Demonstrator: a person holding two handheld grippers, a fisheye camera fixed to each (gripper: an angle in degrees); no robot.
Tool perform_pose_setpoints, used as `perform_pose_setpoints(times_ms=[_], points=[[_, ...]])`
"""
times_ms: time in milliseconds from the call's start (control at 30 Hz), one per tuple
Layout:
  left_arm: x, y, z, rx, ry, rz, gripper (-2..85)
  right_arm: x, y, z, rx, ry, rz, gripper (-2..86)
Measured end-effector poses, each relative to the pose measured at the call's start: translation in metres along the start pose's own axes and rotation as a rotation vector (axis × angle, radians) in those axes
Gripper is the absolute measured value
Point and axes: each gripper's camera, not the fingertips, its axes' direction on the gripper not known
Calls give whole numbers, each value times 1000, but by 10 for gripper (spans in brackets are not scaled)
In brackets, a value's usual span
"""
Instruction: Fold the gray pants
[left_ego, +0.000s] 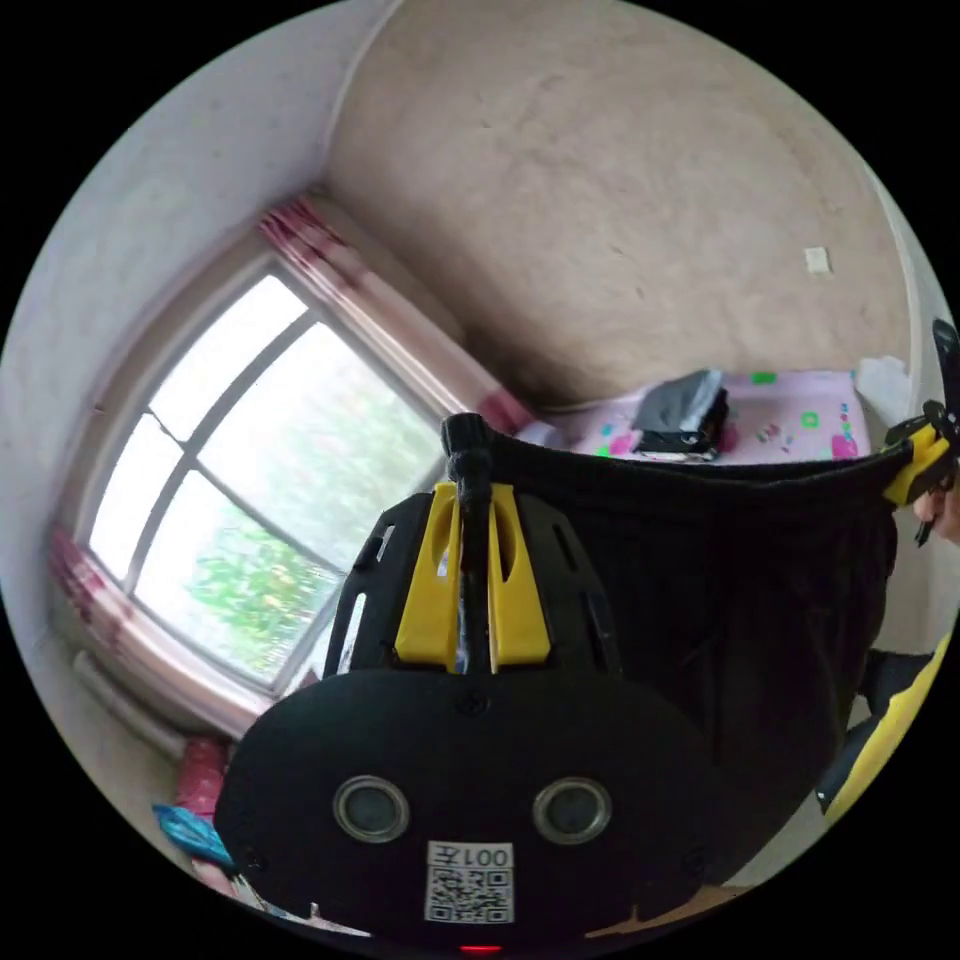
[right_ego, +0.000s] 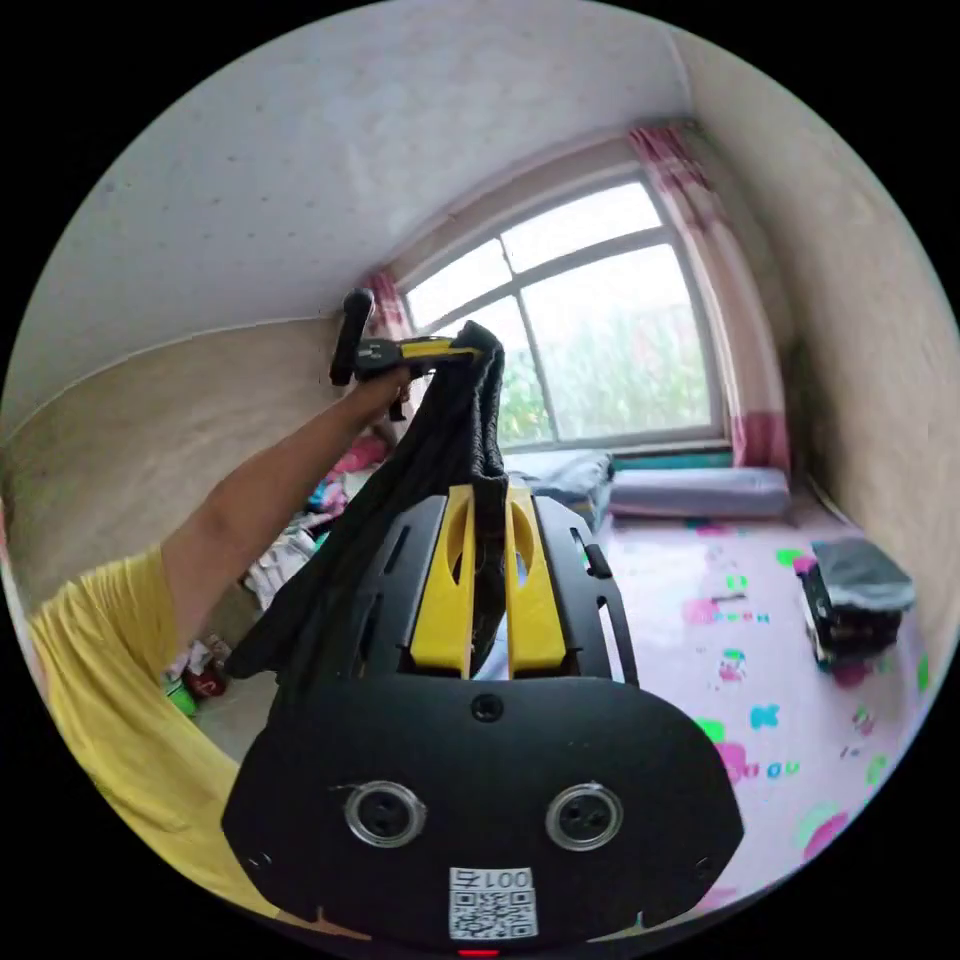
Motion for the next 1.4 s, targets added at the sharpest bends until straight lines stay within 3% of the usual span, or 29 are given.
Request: perform_pose_setpoints(times_ms=[167, 267, 567, 867, 1100, 1400], points=[[140, 70, 263, -206, 255, 173, 0, 161, 79, 3, -153, 161, 166, 12], [216, 93, 383, -315, 357, 278, -1, 272, 112, -15, -217, 139, 322, 11], [367, 114, 658, -473, 572, 379, 0, 548, 133, -110, -301, 127, 632, 10], [410, 110, 811, -424, 737, 498, -1, 693, 80, -206, -236, 303, 795, 9], [413, 107, 874, -337, 765, 572, 1, 762, 38, -258, -165, 471, 850, 12], [349, 159, 948, -469, 990, 232, 48, 783, 7, -303, -36, 596, 818, 20]])
